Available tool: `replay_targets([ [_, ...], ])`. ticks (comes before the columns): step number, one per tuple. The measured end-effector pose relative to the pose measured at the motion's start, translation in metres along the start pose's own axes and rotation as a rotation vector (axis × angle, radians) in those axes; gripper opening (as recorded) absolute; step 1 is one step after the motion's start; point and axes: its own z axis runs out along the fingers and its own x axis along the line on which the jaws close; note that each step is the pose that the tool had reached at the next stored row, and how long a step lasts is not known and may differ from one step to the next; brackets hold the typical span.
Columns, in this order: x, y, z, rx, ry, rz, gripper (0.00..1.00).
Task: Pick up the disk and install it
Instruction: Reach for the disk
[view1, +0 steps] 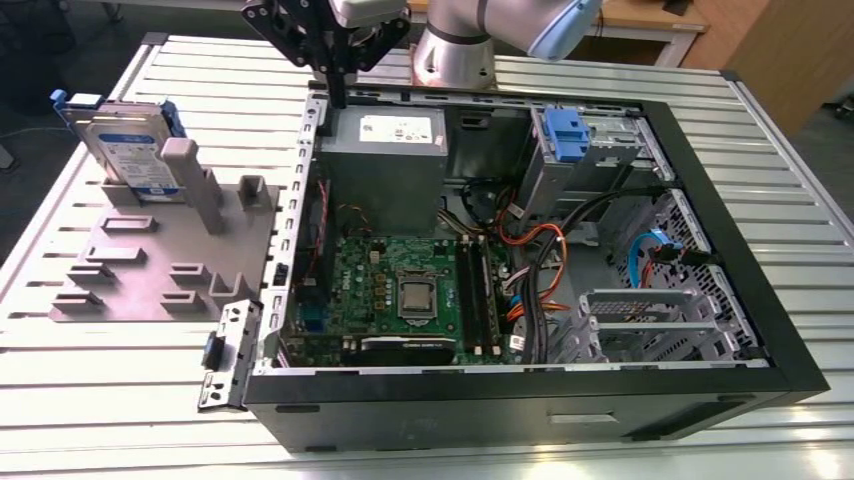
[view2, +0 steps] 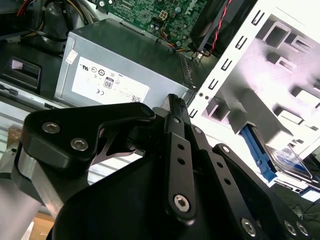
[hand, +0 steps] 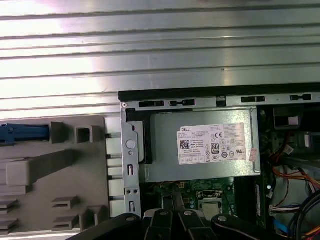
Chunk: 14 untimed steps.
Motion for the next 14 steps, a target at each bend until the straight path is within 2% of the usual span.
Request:
replay_targets([
  [14,0.0041,-0.0003,0.0003,0.0,0.0,0.0,0.11],
])
